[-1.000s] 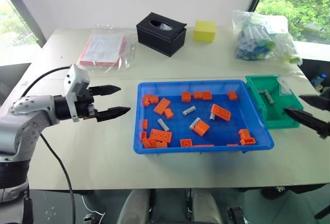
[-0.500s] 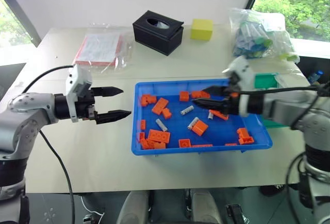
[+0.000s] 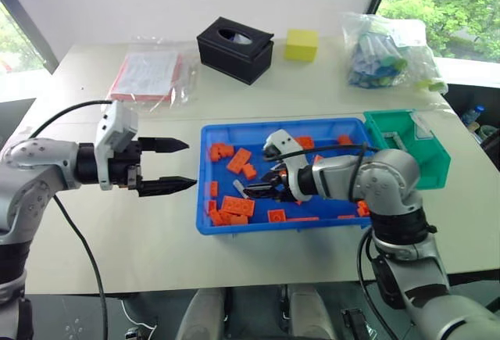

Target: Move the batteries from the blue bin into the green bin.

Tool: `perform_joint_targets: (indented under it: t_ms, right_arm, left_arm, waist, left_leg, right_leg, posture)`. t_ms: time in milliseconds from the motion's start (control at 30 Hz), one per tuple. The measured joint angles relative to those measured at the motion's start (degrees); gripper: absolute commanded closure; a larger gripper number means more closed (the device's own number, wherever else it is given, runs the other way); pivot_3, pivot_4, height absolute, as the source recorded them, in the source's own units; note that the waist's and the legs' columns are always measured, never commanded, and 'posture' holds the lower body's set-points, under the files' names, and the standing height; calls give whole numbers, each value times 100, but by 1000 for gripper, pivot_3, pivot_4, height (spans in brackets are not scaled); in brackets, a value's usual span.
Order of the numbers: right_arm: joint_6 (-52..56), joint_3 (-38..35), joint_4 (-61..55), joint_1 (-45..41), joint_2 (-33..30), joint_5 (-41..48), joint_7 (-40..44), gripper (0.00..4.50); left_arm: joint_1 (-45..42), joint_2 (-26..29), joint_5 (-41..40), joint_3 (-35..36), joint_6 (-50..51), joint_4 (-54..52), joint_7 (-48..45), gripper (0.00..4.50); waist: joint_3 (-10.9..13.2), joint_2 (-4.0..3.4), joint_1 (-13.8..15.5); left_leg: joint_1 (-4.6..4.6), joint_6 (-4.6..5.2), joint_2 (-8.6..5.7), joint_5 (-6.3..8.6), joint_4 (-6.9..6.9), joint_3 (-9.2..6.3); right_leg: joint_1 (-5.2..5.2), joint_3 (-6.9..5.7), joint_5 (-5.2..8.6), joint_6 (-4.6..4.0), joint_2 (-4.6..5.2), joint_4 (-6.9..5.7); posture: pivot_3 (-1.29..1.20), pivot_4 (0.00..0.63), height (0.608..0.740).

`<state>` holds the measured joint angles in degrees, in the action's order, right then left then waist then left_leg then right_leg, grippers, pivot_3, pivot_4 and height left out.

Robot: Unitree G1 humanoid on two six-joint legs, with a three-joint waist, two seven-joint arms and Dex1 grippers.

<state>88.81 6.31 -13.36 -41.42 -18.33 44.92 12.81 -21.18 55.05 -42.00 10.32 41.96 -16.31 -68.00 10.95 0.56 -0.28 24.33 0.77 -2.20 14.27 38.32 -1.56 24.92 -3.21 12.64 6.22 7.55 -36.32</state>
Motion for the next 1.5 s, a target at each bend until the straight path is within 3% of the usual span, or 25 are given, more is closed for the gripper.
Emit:
perform_joint_targets:
  t_ms: [467, 567, 700, 733, 1033, 1167, 1233, 1333, 1500]
  right_arm:
    - [-987, 955, 849, -250, 385, -1035, 537, 1201]
    - [-1190, 1160, 885, -247, 356, -1246, 674, 2104]
    - [-1338, 1365, 822, -151, 298, -1438, 839, 4188]
    - [-1363, 1399, 781, -130, 279, -1466, 878, 4458]
    - [-1250, 1288, 699, -128, 183, -1537, 1085, 4448]
    - [-762, 223, 604, -563, 116, -1354, 1058, 4448]
    - [-447, -537, 336, -920, -177, -1177, 1075, 4448]
    - [-166, -1498, 17, -1254, -1127, -1086, 1151, 4448]
    - [-345, -2127, 219, -501, -3030, -1303, 1428, 4448]
  left_arm:
    - [-167, -14, -77, -2, 21, -13, 113, 0]
    - [-167, -16, -78, -2, 17, -13, 124, 0]
    - [-166, -16, -78, -2, -12, -13, 119, 0]
    - [-166, -16, -77, -2, -17, -12, 115, 0]
    - [-365, -71, 9, -121, -127, 193, 28, 0]
    - [-534, -171, 35, -301, -159, 284, -75, 0]
    - [-595, -222, 44, -387, -201, 305, -130, 0]
    - [-639, -300, 99, -515, -271, 382, -228, 0]
    - [-771, -474, 210, -669, -410, 608, -319, 0]
  waist:
    - [-1, 1, -78]
    - [-1, 2, -78]
    - [-2, 3, -77]
    - [-2, 3, -78]
    - [-2, 3, -47]
    - [1, 1, -47]
    - [1, 0, -25]
    - [0, 3, 6]
    - [3, 7, 19]
  left_leg:
    - [-3, -4, 0, -3, -6, -1]
    - [-5, -4, 0, -3, -6, -1]
    - [-6, -4, 0, -3, -7, -2]
    - [-6, -4, 0, -3, -7, -2]
    - [-6, -6, -1, -4, -6, -3]
    - [0, -10, -3, -6, -6, -2]
    - [6, -10, -3, -6, -7, -6]
    - [6, -10, -5, -5, -11, -7]
    - [8, -6, -5, -3, -16, 7]
  right_leg:
    - [4, 0, -3, 6, -2, -3]
    - [2, 0, -3, 6, -2, -3]
    - [1, 0, -2, 6, -2, -3]
    - [1, 0, -2, 6, -2, -3]
    - [0, -1, -3, 6, -2, -2]
    - [4, 0, -3, 7, 0, -2]
    - [8, -3, -3, 7, 0, -2]
    - [0, -7, -4, 10, 2, 8]
    - [-1, -6, -3, 11, 9, 19]
  posture:
    - [0, 150, 692]
    - [0, 150, 692]
    - [0, 150, 692]
    - [0, 150, 692]
    - [0, 150, 692]
    - [0, 150, 692]
    - [0, 150, 692]
    - [0, 150, 692]
    - [0, 150, 692]
